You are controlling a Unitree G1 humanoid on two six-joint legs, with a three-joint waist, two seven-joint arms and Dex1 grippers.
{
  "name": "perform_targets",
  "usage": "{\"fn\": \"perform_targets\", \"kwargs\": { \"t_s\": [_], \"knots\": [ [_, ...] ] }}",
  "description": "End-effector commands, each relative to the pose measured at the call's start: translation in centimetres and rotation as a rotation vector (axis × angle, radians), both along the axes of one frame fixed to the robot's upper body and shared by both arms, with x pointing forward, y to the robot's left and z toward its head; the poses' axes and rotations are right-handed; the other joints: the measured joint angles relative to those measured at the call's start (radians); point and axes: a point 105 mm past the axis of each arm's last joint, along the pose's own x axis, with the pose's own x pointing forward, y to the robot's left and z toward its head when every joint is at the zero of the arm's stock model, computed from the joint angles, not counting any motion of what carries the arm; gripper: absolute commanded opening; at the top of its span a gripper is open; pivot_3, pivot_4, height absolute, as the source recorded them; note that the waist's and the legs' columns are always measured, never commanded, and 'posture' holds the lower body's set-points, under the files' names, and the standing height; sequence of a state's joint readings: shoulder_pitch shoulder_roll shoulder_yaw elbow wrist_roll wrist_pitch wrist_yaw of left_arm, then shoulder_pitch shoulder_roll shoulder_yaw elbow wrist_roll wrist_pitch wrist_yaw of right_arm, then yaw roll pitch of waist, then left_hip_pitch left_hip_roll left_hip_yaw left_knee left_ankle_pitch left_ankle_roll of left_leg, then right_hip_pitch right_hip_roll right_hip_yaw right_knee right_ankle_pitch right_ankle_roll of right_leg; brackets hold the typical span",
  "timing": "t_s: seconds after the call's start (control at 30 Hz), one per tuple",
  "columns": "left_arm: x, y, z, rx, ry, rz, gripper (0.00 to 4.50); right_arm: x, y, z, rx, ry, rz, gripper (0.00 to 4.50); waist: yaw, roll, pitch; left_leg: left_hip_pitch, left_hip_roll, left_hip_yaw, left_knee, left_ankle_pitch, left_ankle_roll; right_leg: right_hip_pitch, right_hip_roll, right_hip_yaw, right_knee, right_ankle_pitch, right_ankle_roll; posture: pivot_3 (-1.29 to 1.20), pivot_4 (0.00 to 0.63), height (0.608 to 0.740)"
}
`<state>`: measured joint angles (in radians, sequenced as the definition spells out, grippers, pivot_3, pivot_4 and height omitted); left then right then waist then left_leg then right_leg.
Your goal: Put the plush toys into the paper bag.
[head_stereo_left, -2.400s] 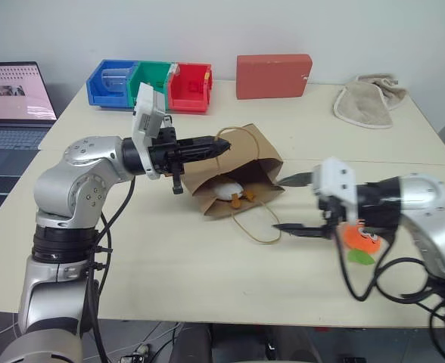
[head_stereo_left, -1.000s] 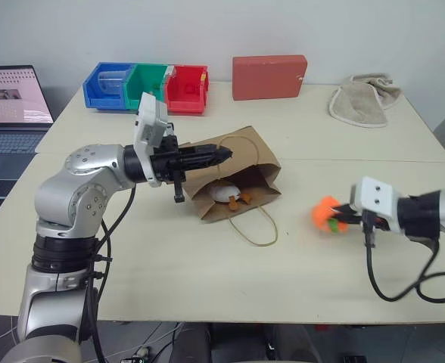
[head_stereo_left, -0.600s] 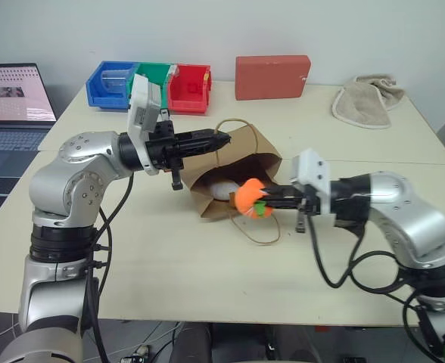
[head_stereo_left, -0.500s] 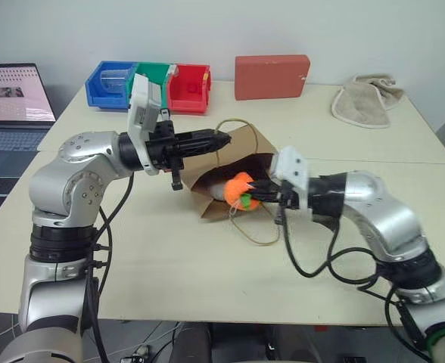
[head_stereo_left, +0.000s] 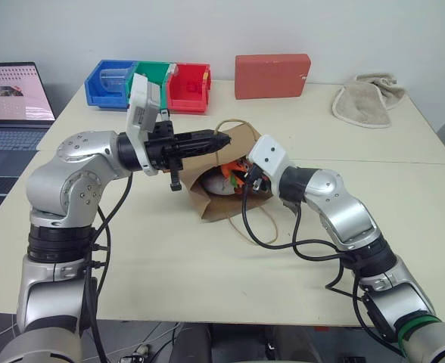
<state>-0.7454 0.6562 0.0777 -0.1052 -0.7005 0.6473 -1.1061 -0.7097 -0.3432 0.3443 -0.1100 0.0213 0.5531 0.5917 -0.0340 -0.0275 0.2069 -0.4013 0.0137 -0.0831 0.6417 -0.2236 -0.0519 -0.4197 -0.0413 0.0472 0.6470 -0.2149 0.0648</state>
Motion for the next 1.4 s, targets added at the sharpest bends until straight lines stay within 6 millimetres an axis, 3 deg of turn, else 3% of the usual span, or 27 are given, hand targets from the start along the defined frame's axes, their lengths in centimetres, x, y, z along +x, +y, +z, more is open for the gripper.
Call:
{"fn": "perform_targets", "kwargs": {
  "t_s": [0.03, 0.13, 0.17, 0.33, 0.5, 0.63, 0.73, 0.87, 0.97, 1.1, 1.23, 1.33, 1.4],
  "knots": [
    [0.0, 0.4, 1.6, -0.037, -0.052, 0.014, 0.0, -0.8, 0.1, 1.6, -0.005, -0.077, 0.044, 3.31, 0.0, 0.0, 0.0, 0.0, 0.0, 0.0, 0.0, 0.0, 0.0, 0.0, 0.0, 0.0, 0.0, 0.0, 0.0, 0.0, 0.15, 0.74],
    [0.3, 0.4, 1.8, -0.052, -0.052, 0.026, 0.0, -1.2, 0.0, 1.7, -0.02, -0.093, 0.066, 4.36, 0.0, 0.0, 0.0, 0.0, 0.0, 0.0, 0.0, 0.0, 0.0, 0.0, 0.0, 0.0, 0.0, 0.0, 0.0, 0.0, 0.15, 0.74],
    [0.4, 0.4, 1.8, -0.053, -0.052, 0.03, 0.0, -1.3, -0.1, 1.8, -0.03, -0.104, 0.073, 4.44, 0.0, 0.0, 0.0, 0.0, 0.0, 0.0, 0.0, 0.0, 0.0, 0.0, 0.0, 0.0, 0.0, 0.0, 0.0, 0.0, 0.15, 0.74],
    [0.7, 0.4, 1.9, -0.061, -0.056, 0.043, 0.0, -2.3, -0.3, 2.4, -0.062, -0.171, 0.136, 4.44, 0.0, 0.0, 0.0, 0.0, 0.0, 0.0, 0.0, 0.0, 0.0, 0.0, 0.0, 0.0, 0.0, 0.0, 0.0, 0.0, 0.15, 0.74],
    [0.7, 0.3, 1.7, -0.059, -0.055, 0.042, 0.0, -5.2, -2.0, 4.5, -0.007, -0.122, 0.273, 4.44, 0.002, 0.0, 0.0, 0.0, 0.0, 0.0, 0.0, 0.0, 0.0, 0.0, 0.0, 0.0, 0.0, 0.0, 0.0, 0.0, 0.15, 0.74],
    [0.8, 0.2, 1.7, -0.059, -0.058, 0.043, 0.0, -8.5, -4.5, 3.8, -0.024, 0.025, 0.376, 4.44, 0.005, 0.0, 0.0, 0.0, 0.0, -0.001, 0.0, 0.0, 0.0, 0.001, 0.0, 0.0, -0.002, 0.0, 0.0, 0.0, 0.15, 0.74],
    [0.9, 0.2, 1.7, -0.059, -0.059, 0.045, 0.0, -9.4, -6.2, 2.9, 0.003, 0.119, 0.346, 4.44, 0.004, 0.0, 0.0, 0.0, 0.0, 0.0, 0.0, 0.0, 0.0, 0.001, 0.0, 0.0, -0.001, 0.0, 0.0, 0.0, 0.15, 0.74],
    [0.9, 0.3, 1.7, -0.056, -0.06, 0.047, 0.0, -9.3, -7.5, 1.4, 0.029, 0.194, 0.252, 4.44, -0.002, 0.0, 0.0, 0.001, 0.0, 0.0, 0.0, 0.0, 0.0, 0.001, 0.0, 0.0, 0.0, 0.0, 0.0, 0.0, 0.15, 0.74],
    [0.9, 0.3, 1.7, -0.054, -0.06, 0.045, 0.0, -8.3, -8.3, -1.8, -0.005, 0.28, 0.122, 4.44, 0.0, 0.0, 0.0, 0.001, 0.0, 0.0, 0.001, 0.0, 0.0, 0.001, 0.0, 0.0, 0.0, 0.0, 0.0, 0.0, 0.15, 0.74],
    [0.9, 0.2, 1.6, -0.05, -0.062, 0.043, 0.0, -6.2, -7.8, -5.1, 0.007, 0.361, 0.005, 4.44, -0.003, 0.0, 0.0, 0.001, 0.0, 0.001, 0.001, 0.0, 0.0, 0.001, 0.0, 0.001, -0.001, 0.0, 0.0, 0.0, 0.15, 0.74],
    [0.9, 0.2, 1.6, -0.044, -0.063, 0.043, 0.0, -4.2, -6.8, -6.4, 0.033, 0.38, -0.052, 4.44, -0.002, 0.0, 0.0, 0.0, 0.0, 0.001, 0.001, 0.0, 0.0, 0.001, 0.0, 0.001, 0.0, 0.0, 0.0, 0.0, 0.15, 0.74],
    [0.9, 0.3, 1.6, -0.042, -0.064, 0.047, 0.0, -3.4, -6.0, -6.9, 0.046, 0.409, -0.062, 3.8, -0.002, 0.0, 0.0, 0.0, 0.0, 0.001, 0.001, 0.0, 0.0, 0.0, 0.001, 0.001, -0.001, 0.0, 0.0, 0.0, 0.15, 0.74],
    [0.8, 0.4, 1.6, -0.041, -0.064, 0.05, 0.0, -3.5, -5.5, -6.7, 0.063, 0.431, -0.042, 3.13, -0.001, 0.0, 0.0, 0.0, 0.0, 0.0, 0.0, 0.0, 0.0, 0.0, 0.001, 0.001, -0.001, 0.0, 0.0, 0.0, 0.15, 0.74]
  ]
}}
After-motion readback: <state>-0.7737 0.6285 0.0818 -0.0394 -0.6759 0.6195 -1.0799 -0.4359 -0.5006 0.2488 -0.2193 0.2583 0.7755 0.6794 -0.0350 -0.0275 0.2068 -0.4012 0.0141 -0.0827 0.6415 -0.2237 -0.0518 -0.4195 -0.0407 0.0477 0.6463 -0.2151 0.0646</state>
